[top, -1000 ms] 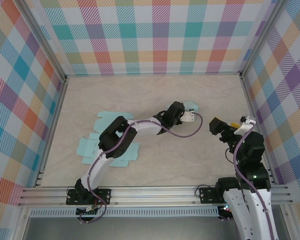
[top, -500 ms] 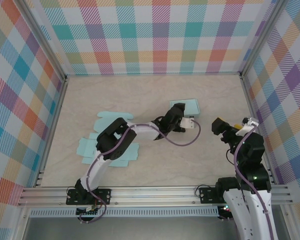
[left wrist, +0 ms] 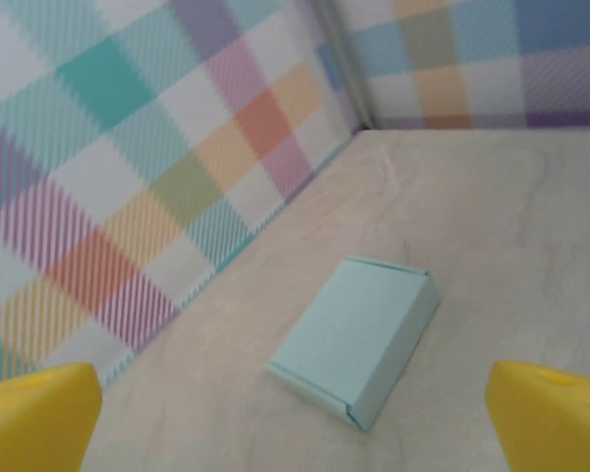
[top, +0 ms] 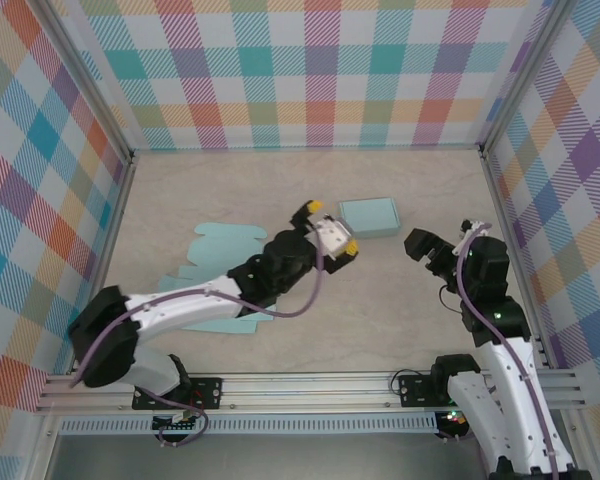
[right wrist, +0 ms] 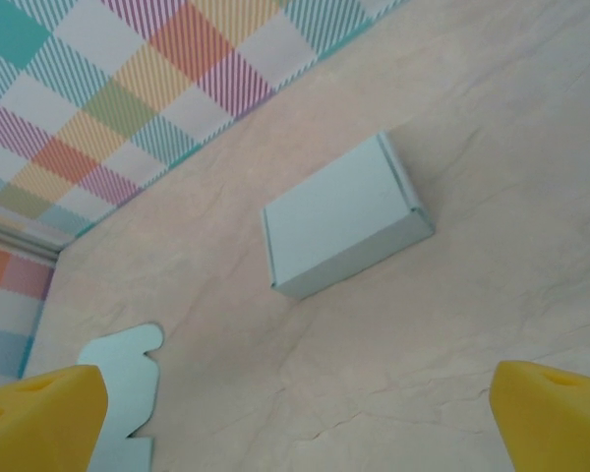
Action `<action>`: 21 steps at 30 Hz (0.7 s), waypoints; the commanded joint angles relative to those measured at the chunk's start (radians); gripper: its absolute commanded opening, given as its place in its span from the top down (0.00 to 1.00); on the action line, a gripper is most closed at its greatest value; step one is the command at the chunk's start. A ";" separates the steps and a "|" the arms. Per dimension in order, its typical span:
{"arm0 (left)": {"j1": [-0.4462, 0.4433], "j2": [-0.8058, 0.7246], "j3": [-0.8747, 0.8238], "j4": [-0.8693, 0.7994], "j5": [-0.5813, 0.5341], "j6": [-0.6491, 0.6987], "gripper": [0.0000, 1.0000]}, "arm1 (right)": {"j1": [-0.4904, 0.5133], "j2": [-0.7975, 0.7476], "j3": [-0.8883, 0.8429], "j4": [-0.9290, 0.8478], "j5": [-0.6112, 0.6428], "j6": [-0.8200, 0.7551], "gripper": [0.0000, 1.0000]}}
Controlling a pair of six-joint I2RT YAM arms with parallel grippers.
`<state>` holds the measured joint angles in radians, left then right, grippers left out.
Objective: Fold the paper box
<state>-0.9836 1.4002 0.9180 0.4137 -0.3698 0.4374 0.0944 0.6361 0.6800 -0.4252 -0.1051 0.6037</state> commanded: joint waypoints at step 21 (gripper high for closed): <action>0.192 -0.845 -0.497 -1.055 -0.540 -1.551 0.00 | 0.716 0.828 0.110 0.364 -0.160 0.211 0.10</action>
<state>-0.7956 0.5854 0.4503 -0.5751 -0.8845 -1.0000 0.7834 1.3922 0.7410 -0.1516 -0.1814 0.7860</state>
